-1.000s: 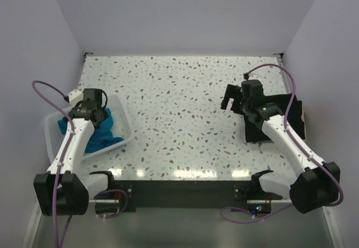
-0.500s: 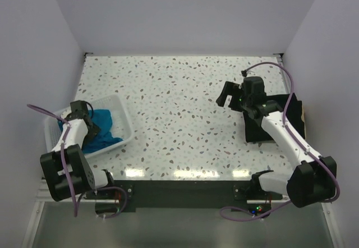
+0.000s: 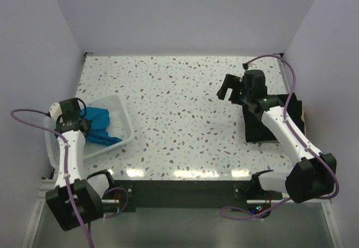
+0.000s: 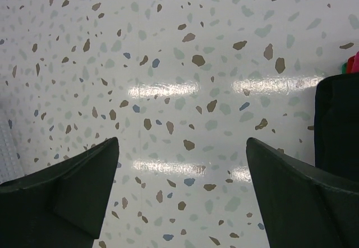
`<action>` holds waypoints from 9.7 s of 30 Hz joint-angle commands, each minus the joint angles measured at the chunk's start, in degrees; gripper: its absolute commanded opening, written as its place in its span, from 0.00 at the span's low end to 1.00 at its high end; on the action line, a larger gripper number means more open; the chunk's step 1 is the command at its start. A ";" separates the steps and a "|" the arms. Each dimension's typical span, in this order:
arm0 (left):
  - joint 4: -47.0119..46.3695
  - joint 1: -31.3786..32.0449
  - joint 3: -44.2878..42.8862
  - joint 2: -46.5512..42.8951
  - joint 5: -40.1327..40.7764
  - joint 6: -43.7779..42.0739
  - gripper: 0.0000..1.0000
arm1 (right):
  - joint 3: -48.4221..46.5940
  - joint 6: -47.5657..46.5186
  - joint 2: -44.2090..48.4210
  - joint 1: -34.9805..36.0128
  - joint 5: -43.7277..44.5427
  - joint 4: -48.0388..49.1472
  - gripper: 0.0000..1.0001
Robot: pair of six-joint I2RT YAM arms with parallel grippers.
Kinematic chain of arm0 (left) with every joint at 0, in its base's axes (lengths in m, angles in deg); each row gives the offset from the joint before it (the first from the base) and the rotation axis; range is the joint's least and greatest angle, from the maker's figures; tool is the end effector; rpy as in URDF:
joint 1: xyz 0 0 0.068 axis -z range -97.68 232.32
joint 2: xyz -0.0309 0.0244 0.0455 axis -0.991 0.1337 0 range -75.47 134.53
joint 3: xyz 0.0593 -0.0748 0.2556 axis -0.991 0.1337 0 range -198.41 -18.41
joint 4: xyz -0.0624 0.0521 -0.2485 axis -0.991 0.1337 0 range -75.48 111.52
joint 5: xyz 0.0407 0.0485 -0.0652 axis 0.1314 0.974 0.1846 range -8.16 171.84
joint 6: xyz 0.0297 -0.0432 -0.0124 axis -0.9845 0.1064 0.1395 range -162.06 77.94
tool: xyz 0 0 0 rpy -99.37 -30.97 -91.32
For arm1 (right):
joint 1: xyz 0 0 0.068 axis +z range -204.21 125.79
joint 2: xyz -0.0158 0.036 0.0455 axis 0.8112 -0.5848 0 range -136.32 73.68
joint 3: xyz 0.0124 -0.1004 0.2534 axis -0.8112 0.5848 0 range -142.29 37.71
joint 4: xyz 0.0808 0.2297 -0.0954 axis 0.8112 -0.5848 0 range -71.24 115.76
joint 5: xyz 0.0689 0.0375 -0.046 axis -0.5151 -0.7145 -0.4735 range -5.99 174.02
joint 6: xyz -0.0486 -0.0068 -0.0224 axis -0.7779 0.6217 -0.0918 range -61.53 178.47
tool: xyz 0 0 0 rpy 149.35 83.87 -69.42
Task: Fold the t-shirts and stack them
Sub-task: Grab the tshirt from the pile, then move the tshirt to the center of the board, then flatten the tshirt out
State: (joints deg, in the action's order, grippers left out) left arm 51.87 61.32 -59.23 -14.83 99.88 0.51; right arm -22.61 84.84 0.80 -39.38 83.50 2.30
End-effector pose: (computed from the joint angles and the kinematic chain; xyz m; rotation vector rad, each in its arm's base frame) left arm 0.1827 0.0820 0.2265 -1.4229 2.0735 0.2534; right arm 0.2737 0.0728 0.3066 0.2189 2.2194 0.4091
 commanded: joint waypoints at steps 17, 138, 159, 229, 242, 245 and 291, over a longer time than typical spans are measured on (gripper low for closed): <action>-12.82 25.07 -45.65 3.15 -15.76 2.53 0.00 | -7.80 -0.97 -2.35 -0.24 -2.21 5.09 0.99; -3.42 19.15 -70.18 43.52 -12.42 -14.53 0.00 | -69.94 -6.68 -39.72 -7.36 18.35 -14.07 0.00; -3.59 17.74 -68.08 17.58 -5.47 -14.44 0.00 | -64.49 -13.10 -9.29 -7.36 21.08 -2.47 0.00; -2.19 34.18 -45.05 57.66 -7.05 -11.28 0.48 | -12.46 0.61 -12.55 -2.52 1.66 -3.25 0.96; -5.70 32.95 -43.82 56.87 -11.01 -10.23 0.00 | -4.91 -3.60 -8.42 0.90 0.60 -8.26 0.91; -6.05 30.24 -46.36 56.08 -11.01 -9.61 0.00 | -0.44 -4.48 -7.02 1.69 -1.24 -10.11 0.84; -10.10 17.39 -51.91 56.78 -21.55 -11.89 0.00 | -5.61 -0.36 -6.21 1.35 5.00 -31.83 0.40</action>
State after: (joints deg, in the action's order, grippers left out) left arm 42.95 78.65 -109.30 42.70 81.11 -9.83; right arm -29.25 83.42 -2.26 -37.44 85.45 -27.06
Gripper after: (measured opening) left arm 0.018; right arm 0.358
